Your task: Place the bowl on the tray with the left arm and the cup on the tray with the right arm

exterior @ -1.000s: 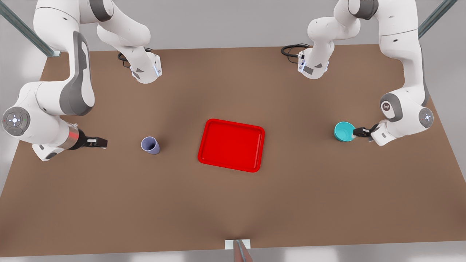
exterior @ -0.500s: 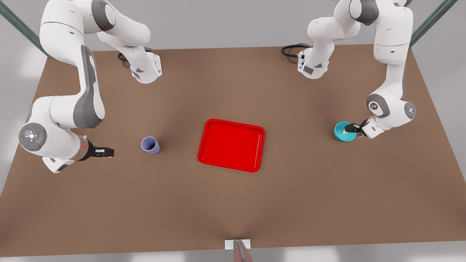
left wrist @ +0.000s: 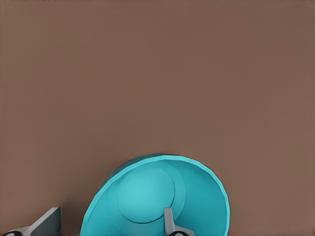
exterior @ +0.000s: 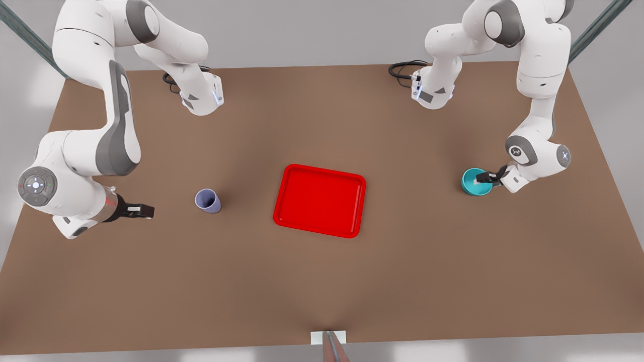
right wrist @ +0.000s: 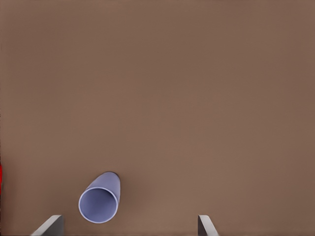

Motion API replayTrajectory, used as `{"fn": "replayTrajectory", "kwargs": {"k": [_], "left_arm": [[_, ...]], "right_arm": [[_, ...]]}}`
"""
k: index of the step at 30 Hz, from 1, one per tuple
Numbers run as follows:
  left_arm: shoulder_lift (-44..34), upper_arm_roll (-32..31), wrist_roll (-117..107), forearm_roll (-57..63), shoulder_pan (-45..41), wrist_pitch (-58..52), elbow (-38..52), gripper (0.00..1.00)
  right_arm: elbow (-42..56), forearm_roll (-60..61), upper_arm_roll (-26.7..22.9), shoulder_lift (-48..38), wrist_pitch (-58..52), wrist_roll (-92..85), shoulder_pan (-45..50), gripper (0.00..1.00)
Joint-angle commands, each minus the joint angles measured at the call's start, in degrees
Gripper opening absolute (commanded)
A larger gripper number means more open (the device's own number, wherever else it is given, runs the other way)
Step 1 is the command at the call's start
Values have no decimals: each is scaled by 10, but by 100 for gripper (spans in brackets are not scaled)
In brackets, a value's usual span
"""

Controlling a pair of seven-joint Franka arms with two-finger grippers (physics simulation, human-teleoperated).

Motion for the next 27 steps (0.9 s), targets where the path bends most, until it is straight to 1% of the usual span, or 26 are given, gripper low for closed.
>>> {"fn": "replayTrajectory", "kwargs": {"k": [1,2,3,4,7,8,9,12,14,16,17,20,22,27], "left_arm": [[0,0,0,-6,0,0,0,78],[0,0,0,-6,0,1,0,48],[2,0,0,-6,0,0,0,41],[3,0,0,-6,-1,1,0,39],[11,0,0,-6,-1,1,1,39],[11,0,0,-6,-2,1,1,32],[11,0,0,-6,-3,1,2,21],[7,0,-1,-6,-6,1,11,21],[8,0,-2,-6,-11,1,17,21],[10,-1,-6,-6,-11,1,19,21],[11,-2,-9,-6,-25,10,19,21],[20,-2,-13,-8,-26,10,18,21],[18,-2,-13,-26,-30,10,19,21],[5,-3,-13,-26,-39,5,35,21]], "right_arm": [[0,0,0,0,0,-1,-1,100],[0,0,0,0,0,0,-1,100],[0,0,0,0,0,-1,-1,100],[0,1,0,0,0,-1,-1,100],[-1,-2,0,3,0,2,11,100],[-1,-3,0,4,0,2,15,100],[-1,-1,0,4,0,2,13,100],[0,-11,1,3,0,-3,16,100],[-3,-47,3,2,-4,0,29,100],[-4,-44,3,3,-8,-2,28,100],[-2,-46,1,3,-35,-2,21,100],[-2,-49,0,3,-37,-1,19,100],[-2,-50,0,4,-35,-2,16,100],[-4,-46,0,4,-36,-5,15,100]]}}
